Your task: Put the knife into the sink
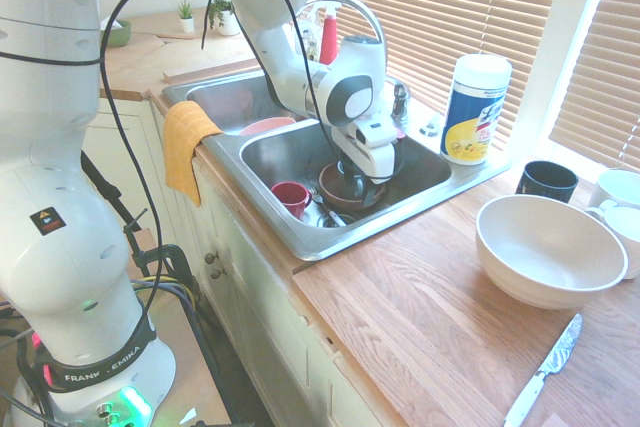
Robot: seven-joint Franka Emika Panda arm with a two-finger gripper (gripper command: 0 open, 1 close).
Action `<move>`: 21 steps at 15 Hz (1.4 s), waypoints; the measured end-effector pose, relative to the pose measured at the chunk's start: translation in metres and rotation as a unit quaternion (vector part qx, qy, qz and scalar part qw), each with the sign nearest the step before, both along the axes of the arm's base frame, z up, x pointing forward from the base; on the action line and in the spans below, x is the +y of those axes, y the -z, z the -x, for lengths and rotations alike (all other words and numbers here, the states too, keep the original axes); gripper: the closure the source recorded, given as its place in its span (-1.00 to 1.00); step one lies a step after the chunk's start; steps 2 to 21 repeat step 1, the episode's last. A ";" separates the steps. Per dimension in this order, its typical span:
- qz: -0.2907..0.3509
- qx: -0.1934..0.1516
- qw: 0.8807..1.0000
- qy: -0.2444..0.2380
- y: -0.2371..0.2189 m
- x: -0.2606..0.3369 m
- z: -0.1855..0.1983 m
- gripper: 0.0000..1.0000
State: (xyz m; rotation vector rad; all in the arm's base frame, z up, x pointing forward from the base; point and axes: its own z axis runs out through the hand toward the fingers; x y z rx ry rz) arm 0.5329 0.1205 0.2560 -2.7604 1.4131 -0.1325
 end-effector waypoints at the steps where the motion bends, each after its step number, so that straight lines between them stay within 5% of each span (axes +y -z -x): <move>1: 0.000 -0.003 1.000 0.001 -0.020 -0.001 0.002 -1.00; 21: 0.000 -0.003 1.000 0.001 -0.020 -0.001 0.002 -1.00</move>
